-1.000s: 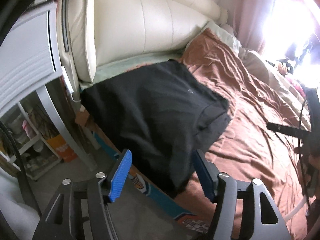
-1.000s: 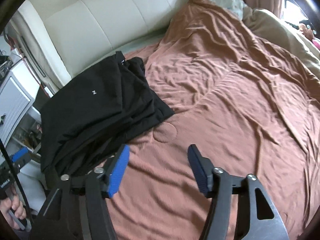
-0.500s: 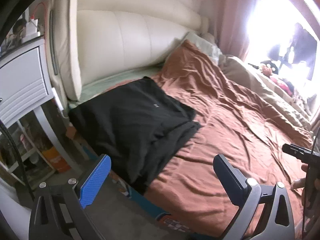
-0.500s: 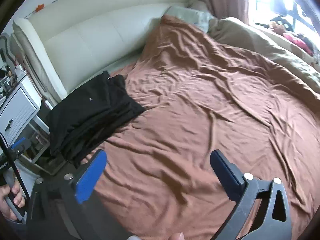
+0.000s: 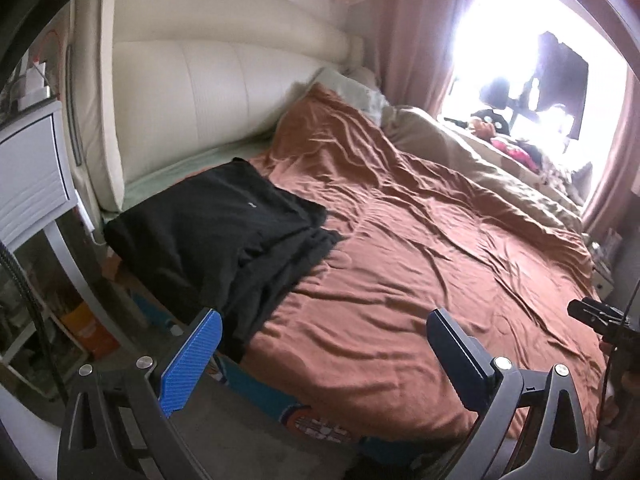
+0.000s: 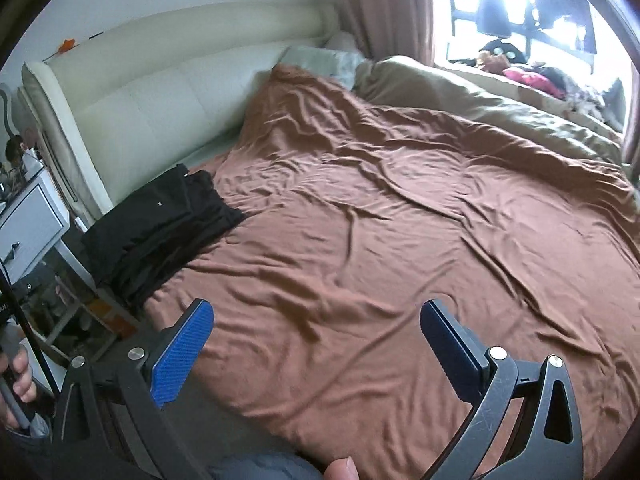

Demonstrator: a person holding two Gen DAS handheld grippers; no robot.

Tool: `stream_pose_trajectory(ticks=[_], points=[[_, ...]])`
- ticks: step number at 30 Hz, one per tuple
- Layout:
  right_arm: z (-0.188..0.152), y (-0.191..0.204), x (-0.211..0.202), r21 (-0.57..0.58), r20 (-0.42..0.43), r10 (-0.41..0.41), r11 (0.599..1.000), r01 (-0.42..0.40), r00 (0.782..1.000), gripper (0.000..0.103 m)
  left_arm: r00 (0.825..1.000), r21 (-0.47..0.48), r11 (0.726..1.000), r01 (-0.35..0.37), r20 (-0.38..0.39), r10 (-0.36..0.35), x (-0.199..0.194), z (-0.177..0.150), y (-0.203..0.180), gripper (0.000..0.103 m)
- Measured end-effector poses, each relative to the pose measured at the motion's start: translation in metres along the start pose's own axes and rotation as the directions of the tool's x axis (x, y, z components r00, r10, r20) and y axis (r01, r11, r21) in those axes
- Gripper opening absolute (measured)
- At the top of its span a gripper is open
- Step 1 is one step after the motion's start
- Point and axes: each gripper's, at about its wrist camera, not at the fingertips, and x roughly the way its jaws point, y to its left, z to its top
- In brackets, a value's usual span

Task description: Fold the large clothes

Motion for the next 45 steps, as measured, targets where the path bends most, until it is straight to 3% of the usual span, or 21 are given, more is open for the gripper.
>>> stream_pose_trajectory(ticks=[9,17,30,38,45], points=[[-0.058,0.003,-0.073,0.045,0.101,-0.076,0.996,0.071,0.992,0.103,0.997,0.071,0.995,0.076,-0.006,-0.076,-0.034,-0.041,-0.022,0.103],[-0.111,0.014,-0.119,0.066,0.153,-0.15,0.988,0.141,0.977,0.103,0.989,0.125,0.983,0.134,0.039,-0.14,-0.082,-0.074,-0.041,0.103],[-0.18,0.027,-0.17,0.147,0.167,-0.142,0.982,0.118,0.976,0.103,0.978,0.203,0.967,0.154,0.106,-0.178,-0.143,-0.119,-0.06,0.103],[-0.207,0.032,-0.2,0.158,0.177,-0.172,0.977,0.144,0.969,0.103,0.966,0.227,0.954,0.194,0.125,-0.226,-0.165,-0.145,-0.071,0.103],[-0.214,0.035,-0.216,0.169,0.211,-0.179,0.975,0.144,0.961,0.103,0.962,0.257,0.948,0.186,0.149,-0.229,-0.175,-0.153,-0.076,0.103]])
